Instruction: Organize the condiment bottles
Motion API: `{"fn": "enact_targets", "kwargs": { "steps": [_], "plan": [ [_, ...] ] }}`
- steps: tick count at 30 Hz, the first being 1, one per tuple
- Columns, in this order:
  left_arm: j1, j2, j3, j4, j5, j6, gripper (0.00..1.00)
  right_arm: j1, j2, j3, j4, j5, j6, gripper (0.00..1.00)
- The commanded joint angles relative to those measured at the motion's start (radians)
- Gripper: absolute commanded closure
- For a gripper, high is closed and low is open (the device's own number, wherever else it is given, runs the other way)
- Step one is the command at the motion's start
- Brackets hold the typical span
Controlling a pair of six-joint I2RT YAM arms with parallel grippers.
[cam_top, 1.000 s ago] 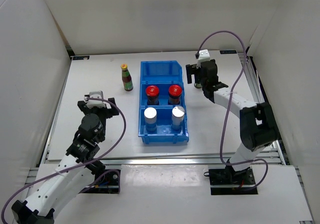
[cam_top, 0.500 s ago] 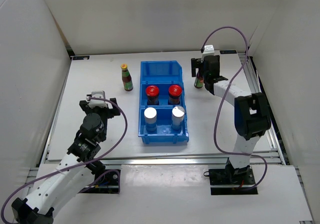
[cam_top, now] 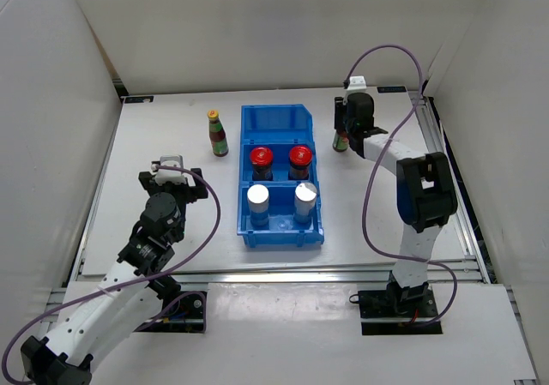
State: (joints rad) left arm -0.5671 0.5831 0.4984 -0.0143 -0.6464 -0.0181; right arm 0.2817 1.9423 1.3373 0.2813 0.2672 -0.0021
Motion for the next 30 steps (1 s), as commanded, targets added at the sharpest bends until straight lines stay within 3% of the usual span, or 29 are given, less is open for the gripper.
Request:
{"fn": "enact_targets", "kwargs": {
  "steps": [1, 2, 6, 10, 20, 30],
  "plan": [
    [-0.005, -0.002, -0.001, 0.024, 0.008, 0.001, 0.0, -0.004, 0.003, 0.054, 0.019, 0.035, 0.004, 0.76],
    [-0.005, -0.002, -0.001, 0.024, 0.008, 0.001, 0.0, -0.004, -0.008, 0.054, 0.01, 0.052, 0.004, 0.85],
    [-0.005, -0.002, -0.001, 0.024, 0.008, 0.001, 0.0, -0.004, -0.063, 0.097, -0.026, 0.072, -0.018, 0.99],
    [-0.005, -0.002, -0.001, 0.024, 0.008, 0.001, 0.0, 0.034, -0.114, 0.158, -0.05, 0.13, -0.071, 0.99],
    [-0.005, -0.002, -0.011, 0.024, 0.027, 0.001, 0.0, 0.14, -0.172, 0.319, -0.113, 0.093, -0.075, 1.0],
    [-0.016, -0.011, -0.011, 0.033, 0.036, 0.001, 0.0, 0.241, -0.025, 0.433, -0.131, 0.052, -0.055, 1.0]
  ]
}}
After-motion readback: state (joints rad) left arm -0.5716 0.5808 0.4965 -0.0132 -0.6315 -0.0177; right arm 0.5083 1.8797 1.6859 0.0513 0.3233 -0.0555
